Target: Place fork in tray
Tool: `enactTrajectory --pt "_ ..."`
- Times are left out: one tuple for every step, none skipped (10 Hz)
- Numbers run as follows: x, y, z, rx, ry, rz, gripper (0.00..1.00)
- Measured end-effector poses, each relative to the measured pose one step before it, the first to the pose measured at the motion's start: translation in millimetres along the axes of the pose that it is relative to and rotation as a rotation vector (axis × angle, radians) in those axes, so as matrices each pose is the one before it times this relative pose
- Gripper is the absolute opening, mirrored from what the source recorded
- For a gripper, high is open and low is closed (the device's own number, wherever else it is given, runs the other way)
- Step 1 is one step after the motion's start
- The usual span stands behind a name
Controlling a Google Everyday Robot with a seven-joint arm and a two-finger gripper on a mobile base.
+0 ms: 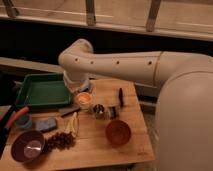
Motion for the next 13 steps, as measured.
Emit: enactTrajectory --pt "-13.58 -9.51 -9.33 -0.04083 -0.06008 0.01244 0.0" --pt "-8.62 -5.11 -5.99 -0.0217 -0.03638 0.00616 0.0" --pt "-2.73 -2.71 -2.04 -0.00654 -0.01272 0.00273 0.0" --pt "-0.15 0.61 -0.01 -0.00074 -0.00005 -0.00038 0.0" --pt "-0.83 2.76 1.28 -0.00285 0.00084 -0.00366 0.0" --pt "0.1 -0.4 -0.25 0.00064 -0.00003 0.00029 0.0" --pt "0.91 -2.09 -0.31 0.00143 0.00113 0.00295 0.0" --pt "-0.5 -1.19 0.85 -0.00271 0.00133 -0.00295 0.0" --pt "-2.39 -0.14 4.98 -0.00525 0.00197 -0.00544 0.0" --pt "-6.94 3.34 6.67 -0.00798 -0.00127 -0.00951 0.0" --pt "-11.94 5.04 10.54 -0.00791 -0.00153 -0.01478 0.0" --pt "-14.25 7.24 10.76 -0.00966 -0.00156 -0.01467 0.0" --pt "-18.03 8.94 13.95 -0.01039 -0.00028 -0.0205 0.0"
